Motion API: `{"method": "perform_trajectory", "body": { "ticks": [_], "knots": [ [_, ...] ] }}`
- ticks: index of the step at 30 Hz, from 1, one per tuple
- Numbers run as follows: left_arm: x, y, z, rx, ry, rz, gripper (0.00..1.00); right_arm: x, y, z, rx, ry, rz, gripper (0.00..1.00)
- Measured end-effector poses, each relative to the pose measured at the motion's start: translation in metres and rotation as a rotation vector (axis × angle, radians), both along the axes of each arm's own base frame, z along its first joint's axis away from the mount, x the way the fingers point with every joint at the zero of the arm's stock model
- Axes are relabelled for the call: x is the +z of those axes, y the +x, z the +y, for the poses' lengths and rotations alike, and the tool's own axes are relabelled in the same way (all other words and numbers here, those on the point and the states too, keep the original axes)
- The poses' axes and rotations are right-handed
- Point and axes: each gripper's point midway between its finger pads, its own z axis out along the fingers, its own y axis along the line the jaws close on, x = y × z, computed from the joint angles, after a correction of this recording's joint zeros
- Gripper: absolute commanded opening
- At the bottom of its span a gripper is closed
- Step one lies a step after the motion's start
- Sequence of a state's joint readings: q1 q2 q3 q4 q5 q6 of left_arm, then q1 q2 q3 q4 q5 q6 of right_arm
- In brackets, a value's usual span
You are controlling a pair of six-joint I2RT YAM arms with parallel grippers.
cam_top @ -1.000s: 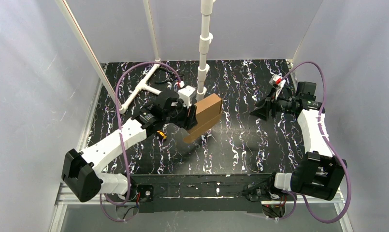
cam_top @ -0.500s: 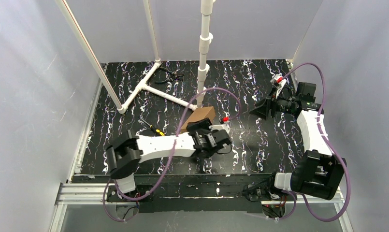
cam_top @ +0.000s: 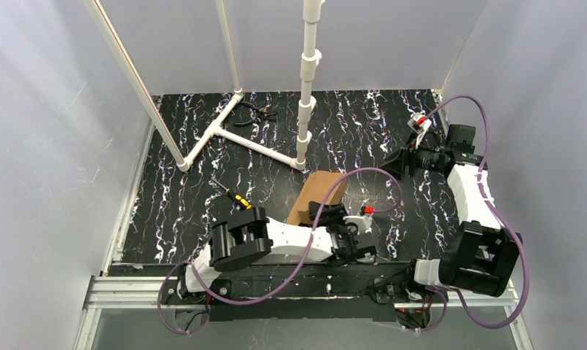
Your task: Fold the paper box
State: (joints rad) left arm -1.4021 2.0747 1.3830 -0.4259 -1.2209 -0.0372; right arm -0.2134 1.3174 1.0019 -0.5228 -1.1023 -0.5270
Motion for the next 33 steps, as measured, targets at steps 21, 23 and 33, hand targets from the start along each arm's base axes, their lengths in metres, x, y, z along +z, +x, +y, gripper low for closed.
{"method": "perform_trajectory", "body": {
  "ticks": [21,23,33],
  "knots": [
    [-0.034,-0.068,-0.010,0.056,-0.340,0.465,0.98,-0.007,-0.001,-0.001,0.005,-0.010,0.014,0.71],
    [-0.025,-0.081,-0.011,0.014,-0.403,0.547,0.98,-0.009,0.000,-0.002,0.000,-0.017,0.020,0.71],
    [0.033,-0.110,0.000,-0.149,-0.777,0.815,0.73,-0.022,-0.002,-0.002,0.007,-0.058,0.037,0.58]
  ]
}}
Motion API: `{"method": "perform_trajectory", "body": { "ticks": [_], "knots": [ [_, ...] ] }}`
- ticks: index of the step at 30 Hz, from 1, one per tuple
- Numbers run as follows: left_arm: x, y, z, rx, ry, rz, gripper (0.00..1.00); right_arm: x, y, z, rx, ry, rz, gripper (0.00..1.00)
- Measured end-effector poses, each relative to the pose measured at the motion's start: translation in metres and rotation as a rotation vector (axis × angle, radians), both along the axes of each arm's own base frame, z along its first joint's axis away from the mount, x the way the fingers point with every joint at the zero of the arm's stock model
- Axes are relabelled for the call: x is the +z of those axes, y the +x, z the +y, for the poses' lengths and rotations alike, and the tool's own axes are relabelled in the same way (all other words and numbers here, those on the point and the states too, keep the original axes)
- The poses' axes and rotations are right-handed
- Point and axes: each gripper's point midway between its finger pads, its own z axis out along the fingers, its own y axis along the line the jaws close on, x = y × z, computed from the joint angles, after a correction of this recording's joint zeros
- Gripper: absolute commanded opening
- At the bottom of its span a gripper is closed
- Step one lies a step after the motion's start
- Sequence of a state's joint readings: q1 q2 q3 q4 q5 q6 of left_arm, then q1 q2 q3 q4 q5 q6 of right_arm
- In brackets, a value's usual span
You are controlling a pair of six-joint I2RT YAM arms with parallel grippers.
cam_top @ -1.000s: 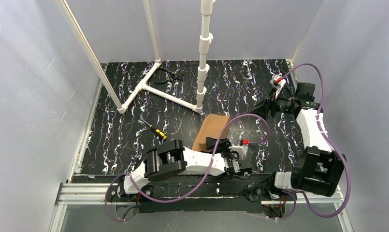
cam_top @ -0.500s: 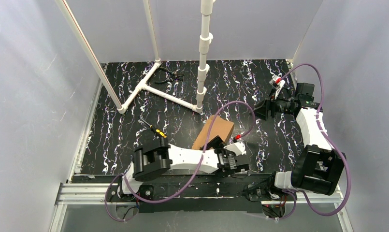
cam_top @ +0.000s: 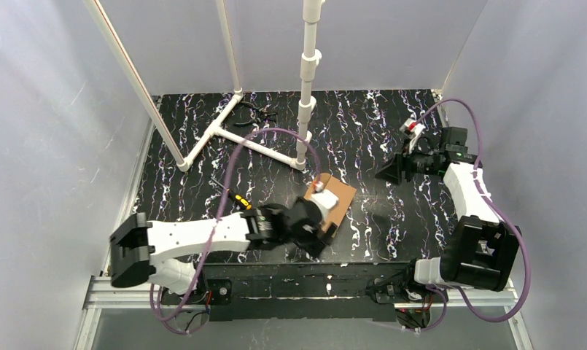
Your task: Fold the paper box
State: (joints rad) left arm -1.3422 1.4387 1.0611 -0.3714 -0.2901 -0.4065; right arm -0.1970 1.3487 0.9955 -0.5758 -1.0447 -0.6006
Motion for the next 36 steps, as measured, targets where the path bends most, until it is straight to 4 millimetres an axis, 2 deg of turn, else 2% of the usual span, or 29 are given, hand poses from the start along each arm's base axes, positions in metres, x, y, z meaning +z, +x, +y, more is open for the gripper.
{"method": "perform_trajectory", "body": {
  "ticks": [3,7,9,10,12,16,18,23,27,30,34,36],
  "knots": [
    [0.003,0.029,0.023,0.112,-0.145,0.088,0.68,-0.014,-0.010,0.017,0.056,-0.029,0.028,0.43],
    [-0.005,0.078,0.049,0.299,-0.305,0.172,0.67,-0.044,-0.041,0.055,0.195,-0.080,0.098,0.34],
    [-0.011,0.090,0.049,0.334,-0.343,0.214,0.57,-0.057,-0.057,0.068,0.247,-0.104,0.130,0.30],
    [-0.013,0.092,0.045,0.336,-0.357,0.230,0.52,-0.062,-0.063,0.072,0.262,-0.121,0.144,0.28],
    [-0.019,0.096,0.034,0.329,-0.376,0.270,0.51,-0.070,-0.069,0.076,0.277,-0.152,0.159,0.26],
    [-0.037,0.105,0.010,0.312,-0.387,0.346,0.47,-0.083,-0.068,0.080,0.288,-0.203,0.178,0.24],
    [-0.041,0.107,0.008,0.316,-0.385,0.356,0.35,-0.092,-0.070,0.081,0.291,-0.226,0.203,0.24],
    [-0.062,0.118,0.005,0.361,-0.334,0.387,0.21,-0.100,-0.071,0.080,0.292,-0.254,0.223,0.25],
    [-0.060,0.122,0.002,0.378,-0.345,0.396,0.09,-0.100,-0.071,0.080,0.291,-0.254,0.224,0.28],
    [-0.059,0.122,0.001,0.414,-0.364,0.420,0.04,-0.100,-0.070,0.079,0.279,-0.256,0.233,0.30],
    [-0.062,0.120,-0.004,0.510,-0.405,0.476,0.02,-0.101,-0.058,0.074,0.199,-0.281,0.251,0.36],
    [-0.063,0.116,-0.012,0.544,-0.424,0.491,0.02,-0.100,-0.047,0.068,0.128,-0.281,0.265,0.45]
  ]
}}
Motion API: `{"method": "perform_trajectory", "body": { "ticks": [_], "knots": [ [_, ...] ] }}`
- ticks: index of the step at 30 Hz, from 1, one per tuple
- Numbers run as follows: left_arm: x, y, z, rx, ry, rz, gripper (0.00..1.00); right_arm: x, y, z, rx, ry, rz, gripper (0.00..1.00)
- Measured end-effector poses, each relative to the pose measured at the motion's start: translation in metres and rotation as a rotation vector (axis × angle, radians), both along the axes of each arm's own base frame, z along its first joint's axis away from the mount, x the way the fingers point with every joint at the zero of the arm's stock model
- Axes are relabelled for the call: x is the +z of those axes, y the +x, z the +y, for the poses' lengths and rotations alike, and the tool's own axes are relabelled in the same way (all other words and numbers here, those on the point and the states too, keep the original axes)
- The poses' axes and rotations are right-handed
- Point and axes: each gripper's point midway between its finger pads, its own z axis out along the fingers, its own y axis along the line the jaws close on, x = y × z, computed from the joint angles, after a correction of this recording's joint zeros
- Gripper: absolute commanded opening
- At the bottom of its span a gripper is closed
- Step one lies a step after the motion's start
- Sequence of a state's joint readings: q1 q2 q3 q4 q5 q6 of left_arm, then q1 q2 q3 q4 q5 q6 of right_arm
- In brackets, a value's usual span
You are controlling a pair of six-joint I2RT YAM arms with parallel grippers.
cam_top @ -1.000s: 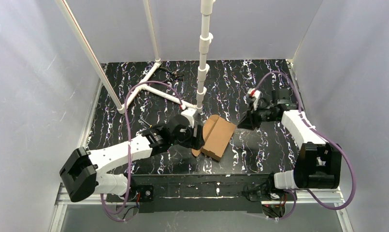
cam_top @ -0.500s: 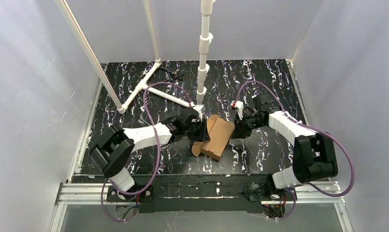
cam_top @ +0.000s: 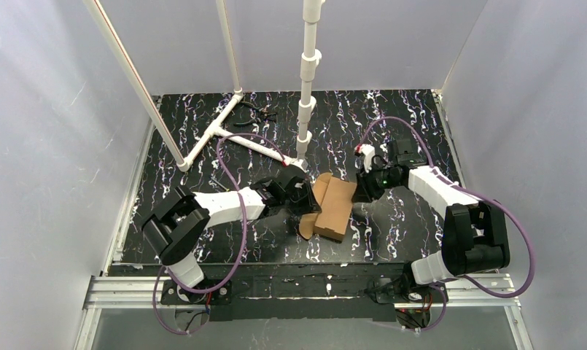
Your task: Fold the paper box
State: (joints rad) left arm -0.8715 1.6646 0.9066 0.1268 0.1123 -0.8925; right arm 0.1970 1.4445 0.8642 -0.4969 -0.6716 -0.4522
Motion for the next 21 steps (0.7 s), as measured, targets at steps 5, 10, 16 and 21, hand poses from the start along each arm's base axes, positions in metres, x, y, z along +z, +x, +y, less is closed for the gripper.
{"method": "perform_trajectory", "body": {
  "ticks": [5,10,16,21],
  "knots": [
    [0.000,-0.010,-0.025,0.065,-0.027,0.023,0.02,0.002,0.022,-0.020,-0.175,-0.005,0.024,0.68],
    [0.000,-0.011,-0.050,0.099,-0.057,0.039,0.02,0.000,0.041,-0.039,-0.335,-0.037,0.032,0.77],
    [0.000,-0.011,-0.064,0.119,-0.092,0.049,0.03,-0.011,0.040,-0.044,-0.424,-0.019,0.099,0.70],
    [0.001,-0.011,-0.071,0.109,-0.125,0.047,0.03,-0.024,0.035,-0.032,-0.379,0.029,0.210,0.64]
  ]
}}
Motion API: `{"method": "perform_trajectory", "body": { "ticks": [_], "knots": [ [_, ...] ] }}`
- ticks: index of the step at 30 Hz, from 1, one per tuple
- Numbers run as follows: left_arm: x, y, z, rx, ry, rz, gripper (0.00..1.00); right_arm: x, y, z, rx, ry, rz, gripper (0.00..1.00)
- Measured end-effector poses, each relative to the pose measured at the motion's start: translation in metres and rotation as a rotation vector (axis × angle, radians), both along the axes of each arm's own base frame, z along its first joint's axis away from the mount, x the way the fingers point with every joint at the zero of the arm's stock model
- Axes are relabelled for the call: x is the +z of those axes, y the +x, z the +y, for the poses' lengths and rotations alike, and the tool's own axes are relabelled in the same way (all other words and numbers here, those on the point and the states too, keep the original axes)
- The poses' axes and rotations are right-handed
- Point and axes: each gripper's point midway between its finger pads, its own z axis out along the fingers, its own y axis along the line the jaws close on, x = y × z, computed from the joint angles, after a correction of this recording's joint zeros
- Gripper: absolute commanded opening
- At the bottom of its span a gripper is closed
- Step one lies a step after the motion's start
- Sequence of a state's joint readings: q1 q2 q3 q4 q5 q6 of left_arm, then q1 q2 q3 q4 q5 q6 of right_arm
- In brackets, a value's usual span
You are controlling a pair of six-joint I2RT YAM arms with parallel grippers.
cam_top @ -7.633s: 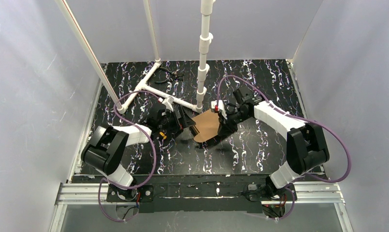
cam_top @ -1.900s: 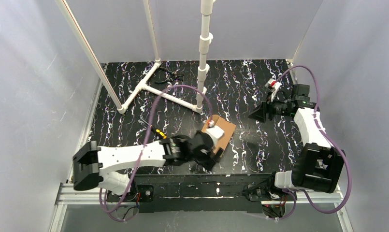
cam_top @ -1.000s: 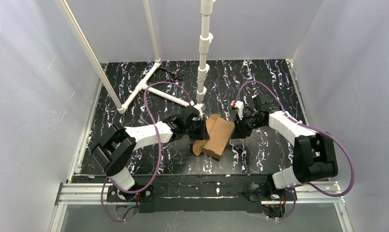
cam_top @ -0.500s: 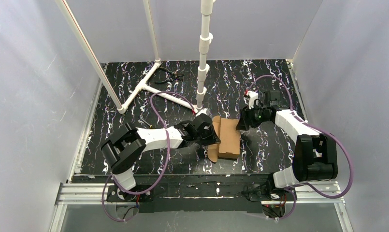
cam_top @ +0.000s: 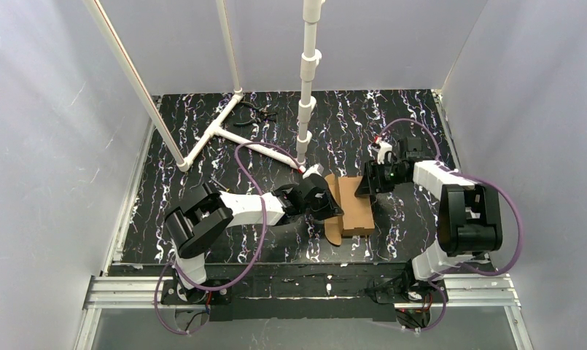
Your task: Fold the paper box
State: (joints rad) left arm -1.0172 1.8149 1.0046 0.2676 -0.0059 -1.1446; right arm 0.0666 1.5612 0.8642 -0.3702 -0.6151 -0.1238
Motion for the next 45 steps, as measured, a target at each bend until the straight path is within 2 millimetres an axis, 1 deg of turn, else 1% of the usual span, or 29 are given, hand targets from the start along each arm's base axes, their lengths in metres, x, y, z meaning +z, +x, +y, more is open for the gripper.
{"method": "perform_trajectory", "body": {
  "ticks": [3,8,12,15,16,18,19,21,23,24,26,28,29,30,31,32,33,34,35,37,38,39,40,41,42,43,45],
  "knots": [
    [0.000,-0.002,-0.005,-0.016,-0.024,0.002,0.03,0.002,0.005,0.004,0.038,0.023,0.013,0.63],
    [-0.001,-0.010,-0.015,-0.044,-0.063,0.001,0.04,0.003,0.012,0.015,0.169,0.010,0.009,0.59],
    [-0.002,-0.016,-0.018,-0.054,-0.080,0.001,0.04,0.003,0.013,0.036,0.310,-0.011,0.000,0.59],
    [-0.003,-0.019,-0.018,-0.059,-0.089,0.004,0.06,0.004,0.010,0.051,0.389,-0.019,-0.021,0.64],
    [-0.003,-0.020,-0.019,-0.061,-0.092,0.003,0.08,0.005,0.008,0.054,0.403,-0.025,-0.025,0.69],
    [-0.004,-0.022,-0.018,-0.063,-0.096,0.001,0.18,0.004,0.008,0.055,0.413,-0.042,-0.029,0.76],
    [-0.005,-0.023,-0.017,-0.063,-0.097,-0.001,0.23,0.004,0.009,0.055,0.414,-0.055,-0.032,0.80],
    [-0.012,-0.023,-0.012,-0.058,-0.080,-0.007,0.31,0.004,0.012,0.050,0.402,-0.085,-0.046,0.85],
    [-0.024,-0.027,-0.002,-0.057,-0.041,-0.005,0.38,0.009,0.018,0.042,0.383,-0.123,-0.076,0.87],
    [-0.031,-0.030,0.007,-0.058,-0.013,-0.004,0.41,0.014,0.020,0.038,0.373,-0.140,-0.097,0.88],
    [-0.027,-0.032,0.013,-0.064,-0.007,-0.025,0.45,0.030,0.026,0.032,0.358,-0.171,-0.159,0.89],
    [-0.015,-0.033,0.020,-0.078,-0.009,-0.066,0.50,0.049,0.030,0.027,0.349,-0.188,-0.230,0.90],
    [-0.008,-0.033,0.025,-0.087,-0.011,-0.097,0.54,0.061,0.030,0.027,0.355,-0.192,-0.280,0.94],
    [0.002,-0.034,0.030,-0.095,-0.016,-0.130,0.59,0.073,0.030,0.027,0.364,-0.191,-0.325,0.98],
    [0.014,-0.035,0.037,-0.100,-0.022,-0.170,0.65,0.084,0.029,0.028,0.382,-0.186,-0.374,0.98],
    [0.026,-0.035,0.045,-0.102,-0.032,-0.215,0.72,0.093,0.026,0.030,0.403,-0.177,-0.418,0.98],
    [0.039,-0.036,0.054,-0.102,-0.042,-0.263,0.81,0.102,0.018,0.033,0.445,-0.164,-0.476,0.98],
    [0.052,-0.036,0.064,-0.098,-0.053,-0.313,0.92,0.107,0.010,0.037,0.483,-0.149,-0.511,0.98],
    [0.062,-0.035,0.072,-0.093,-0.063,-0.352,0.98,0.109,-0.002,0.043,0.532,-0.131,-0.547,0.98],
    [0.078,-0.034,0.092,-0.076,-0.086,-0.421,0.98,0.105,-0.025,0.059,0.621,-0.106,-0.576,0.98],
    [0.081,-0.031,0.104,-0.057,-0.094,-0.438,0.98,0.096,-0.041,0.071,0.684,-0.101,-0.577,0.97],
    [0.080,-0.026,0.117,-0.035,-0.096,-0.442,0.98,0.089,-0.051,0.079,0.723,-0.100,-0.572,0.93],
    [0.075,-0.020,0.129,-0.011,-0.089,-0.437,0.98,0.079,-0.061,0.088,0.766,-0.111,-0.568,0.91],
    [0.064,-0.017,0.141,0.002,-0.076,-0.420,0.98,0.067,-0.069,0.095,0.804,-0.138,-0.561,0.90],
    [0.057,-0.007,0.154,0.041,-0.056,-0.406,0.98,0.058,-0.072,0.098,0.825,-0.170,-0.562,0.87],
    [0.048,-0.003,0.163,0.057,-0.041,-0.386,0.98,0.050,-0.072,0.099,0.832,-0.209,-0.567,0.84],
    [0.032,-0.003,0.174,0.064,-0.015,-0.343,0.90,0.035,-0.068,0.098,0.837,-0.306,-0.591,0.77]
  ]
}}
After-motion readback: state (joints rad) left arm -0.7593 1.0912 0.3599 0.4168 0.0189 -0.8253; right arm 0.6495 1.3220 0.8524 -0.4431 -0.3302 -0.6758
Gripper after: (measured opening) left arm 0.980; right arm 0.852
